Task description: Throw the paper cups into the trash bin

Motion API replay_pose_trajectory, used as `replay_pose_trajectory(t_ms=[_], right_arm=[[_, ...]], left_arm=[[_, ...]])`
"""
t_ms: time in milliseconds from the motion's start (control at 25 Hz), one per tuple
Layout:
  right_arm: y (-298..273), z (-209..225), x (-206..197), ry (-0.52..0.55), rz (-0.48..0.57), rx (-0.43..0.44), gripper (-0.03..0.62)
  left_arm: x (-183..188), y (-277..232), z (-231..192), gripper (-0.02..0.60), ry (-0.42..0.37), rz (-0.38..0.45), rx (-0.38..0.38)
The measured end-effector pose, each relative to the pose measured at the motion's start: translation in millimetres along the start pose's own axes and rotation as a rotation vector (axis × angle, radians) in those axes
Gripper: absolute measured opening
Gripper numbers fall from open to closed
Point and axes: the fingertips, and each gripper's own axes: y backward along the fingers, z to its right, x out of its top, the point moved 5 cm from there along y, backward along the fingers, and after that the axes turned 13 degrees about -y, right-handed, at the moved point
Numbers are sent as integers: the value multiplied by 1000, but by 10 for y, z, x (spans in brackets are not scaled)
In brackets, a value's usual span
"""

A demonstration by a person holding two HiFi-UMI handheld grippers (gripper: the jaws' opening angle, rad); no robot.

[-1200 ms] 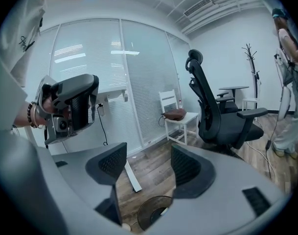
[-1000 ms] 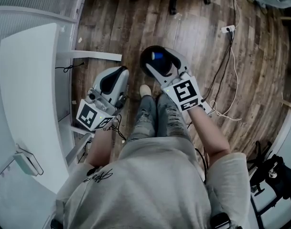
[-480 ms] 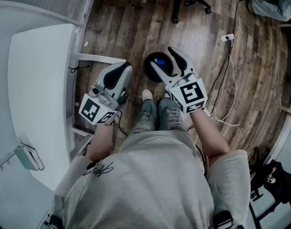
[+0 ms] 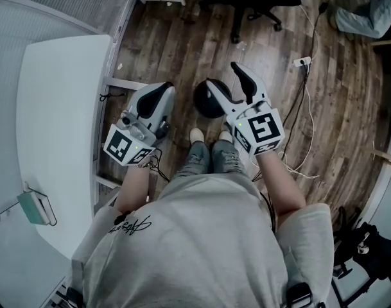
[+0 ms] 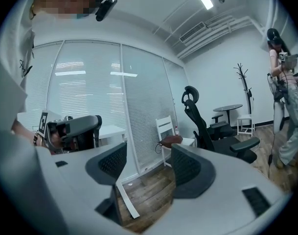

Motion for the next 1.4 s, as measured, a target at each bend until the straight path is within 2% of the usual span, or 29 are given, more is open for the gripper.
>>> replay_pose_trajectory(t_ms=[840,1400], right_arm=[[269,-353,843,82,172,80,282],[333,-554,1151,133,245,124,282]], left_arm=[[615,-65,1,3,-110,66,30],[881,-82,-26,3,-172,106,41]])
